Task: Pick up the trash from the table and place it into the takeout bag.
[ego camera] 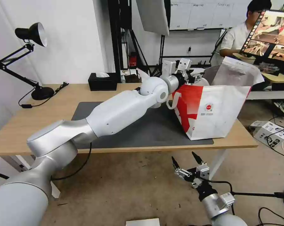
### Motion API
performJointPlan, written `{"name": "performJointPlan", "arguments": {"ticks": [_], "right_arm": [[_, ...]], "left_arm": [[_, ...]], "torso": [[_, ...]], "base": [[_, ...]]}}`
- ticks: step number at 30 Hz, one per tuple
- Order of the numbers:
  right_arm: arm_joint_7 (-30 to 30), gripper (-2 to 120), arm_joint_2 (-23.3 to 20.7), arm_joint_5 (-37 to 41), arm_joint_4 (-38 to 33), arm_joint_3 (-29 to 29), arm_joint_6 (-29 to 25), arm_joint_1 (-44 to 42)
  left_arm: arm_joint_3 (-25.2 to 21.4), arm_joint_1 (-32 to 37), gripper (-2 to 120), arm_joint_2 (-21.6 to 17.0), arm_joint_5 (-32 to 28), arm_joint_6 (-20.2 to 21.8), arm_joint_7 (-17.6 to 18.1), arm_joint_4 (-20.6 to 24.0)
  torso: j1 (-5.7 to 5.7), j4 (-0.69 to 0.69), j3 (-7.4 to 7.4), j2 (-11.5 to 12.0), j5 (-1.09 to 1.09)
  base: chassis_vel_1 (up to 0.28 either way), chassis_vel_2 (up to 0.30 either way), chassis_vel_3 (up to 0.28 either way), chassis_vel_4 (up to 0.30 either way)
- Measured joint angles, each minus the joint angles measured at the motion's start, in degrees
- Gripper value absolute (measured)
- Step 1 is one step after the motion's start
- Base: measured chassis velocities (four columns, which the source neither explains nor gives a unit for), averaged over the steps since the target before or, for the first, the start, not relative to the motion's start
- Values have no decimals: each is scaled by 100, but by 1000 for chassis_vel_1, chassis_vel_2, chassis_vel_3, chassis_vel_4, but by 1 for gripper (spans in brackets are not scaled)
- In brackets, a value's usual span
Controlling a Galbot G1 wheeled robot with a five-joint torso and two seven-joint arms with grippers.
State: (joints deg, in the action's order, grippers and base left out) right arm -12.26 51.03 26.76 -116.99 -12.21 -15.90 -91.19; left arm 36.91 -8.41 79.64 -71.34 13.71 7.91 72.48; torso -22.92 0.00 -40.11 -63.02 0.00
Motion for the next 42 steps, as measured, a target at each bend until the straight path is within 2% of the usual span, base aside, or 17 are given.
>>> {"name": "performJointPlan", "arguments": {"ticks": [2, 5, 10, 13, 14, 17, 22, 25, 26, 28, 30, 33, 38, 41, 42], "right_arm": [[0, 100, 0, 0, 0, 0, 0, 0], [0, 100, 0, 0, 0, 0, 0, 0], [0, 100, 0, 0, 0, 0, 0, 0], [0, 100, 0, 0, 0, 0, 0, 0], [0, 100, 0, 0, 0, 0, 0, 0], [0, 100, 0, 0, 0, 0, 0, 0], [0, 100, 0, 0, 0, 0, 0, 0], [0, 100, 0, 0, 0, 0, 0, 0], [0, 100, 0, 0, 0, 0, 0, 0], [0, 100, 0, 0, 0, 0, 0, 0], [0, 100, 0, 0, 0, 0, 0, 0], [0, 100, 0, 0, 0, 0, 0, 0], [0, 100, 0, 0, 0, 0, 0, 0], [0, 100, 0, 0, 0, 0, 0, 0], [0, 100, 0, 0, 0, 0, 0, 0]], "left_arm": [[0, 0, 85, -22, -5, 0, 0, 19], [-17, 0, 98, -103, -15, -51, 10, 104], [-39, 0, 100, -278, -22, -191, 123, 306], [-69, 0, 100, -629, -57, -253, 293, 681], [-69, 0, 100, -629, -57, -253, 293, 681], [-69, 14, 100, -1044, -97, -392, 431, 1057], [-6, 38, 100, -1414, -24, -588, 505, 1377], [9, 155, 100, -1955, 3, -845, 570, 1746], [9, 155, 100, -1955, 3, -845, 570, 1746], [-27, 336, 100, -2329, 33, -1013, 573, 1971], [-50, 399, 100, -2437, 40, -1057, 574, 2035], [-218, 779, 100, -2851, 77, -1310, 538, 2294], [-467, 1208, 100, -3207, 80, -1613, 347, 2542], [-880, 1726, 100, -3616, 55, -1824, -57, 2826], [-880, 1726, 100, -3616, 55, -1824, -57, 2826]], "torso": [[0, 0, 0, 0, 0], [0, 0, 0, 0, 0], [0, -1, 0, 0, 0], [0, -1, 0, 0, 0], [0, -1, 0, 0, 0], [0, 3, 0, 0, -1], [0, -1, 0, 0, 0], [0, 0, 0, 0, -1], [0, 0, 0, 0, -1], [0, 2, 0, 0, -2], [0, 2, 0, 0, -2], [0, 1, 0, 0, -2], [0, -1, 0, 0, -2], [0, 0, 0, 0, -1], [0, 0, 0, 0, -1]], "base": [[0, 0, 0, 0], [0, 0, 0, 0], [0, 0, 0, 0], [0, 0, 0, 0], [0, 0, 0, 0], [0, 0, 0, 0], [0, 0, 0, 0], [0, 0, 0, 0], [0, 0, 0, 0], [0, 0, 0, 0], [0, 0, 0, 0], [0, 0, 0, 0], [0, 0, 0, 0], [0, 0, 0, 0], [0, 0, 0, 0]]}}
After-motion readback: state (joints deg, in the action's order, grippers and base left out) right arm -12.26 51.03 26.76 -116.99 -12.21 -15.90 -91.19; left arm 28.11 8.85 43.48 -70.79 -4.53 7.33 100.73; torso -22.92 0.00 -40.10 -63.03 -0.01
